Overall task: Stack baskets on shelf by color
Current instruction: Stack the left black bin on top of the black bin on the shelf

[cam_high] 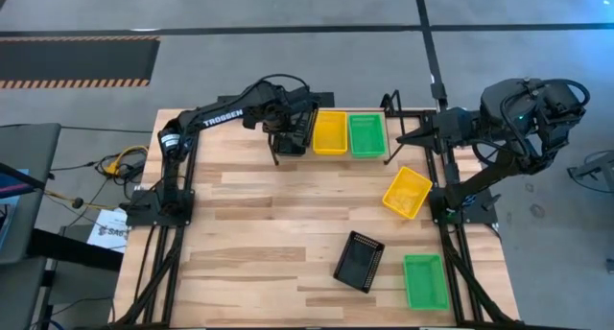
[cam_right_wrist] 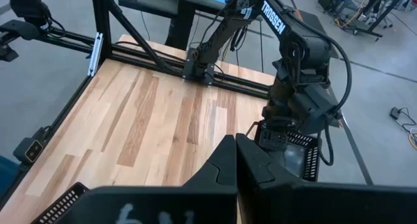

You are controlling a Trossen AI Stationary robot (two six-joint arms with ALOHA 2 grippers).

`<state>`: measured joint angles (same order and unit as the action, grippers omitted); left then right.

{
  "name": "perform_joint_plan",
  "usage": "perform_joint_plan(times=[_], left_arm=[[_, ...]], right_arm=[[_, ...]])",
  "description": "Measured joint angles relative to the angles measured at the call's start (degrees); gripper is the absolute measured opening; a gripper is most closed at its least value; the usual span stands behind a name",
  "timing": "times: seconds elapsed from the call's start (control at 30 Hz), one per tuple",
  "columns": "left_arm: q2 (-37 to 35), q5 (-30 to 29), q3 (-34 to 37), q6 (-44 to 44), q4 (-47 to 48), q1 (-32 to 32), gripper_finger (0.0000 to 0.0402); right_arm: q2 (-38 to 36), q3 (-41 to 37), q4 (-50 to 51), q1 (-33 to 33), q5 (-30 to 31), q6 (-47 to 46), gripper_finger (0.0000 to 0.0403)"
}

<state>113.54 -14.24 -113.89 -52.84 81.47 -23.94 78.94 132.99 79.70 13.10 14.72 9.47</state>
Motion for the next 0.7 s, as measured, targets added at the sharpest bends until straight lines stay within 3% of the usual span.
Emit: perform_joint_plan(times=[0.7], left_arm=[[0.0,0.0,0.1,0.0,-7.5,2.1,0.0000]], right_arm=[[0.0,0.0,-0.2,0.0,0.0,0.0,0.0008]])
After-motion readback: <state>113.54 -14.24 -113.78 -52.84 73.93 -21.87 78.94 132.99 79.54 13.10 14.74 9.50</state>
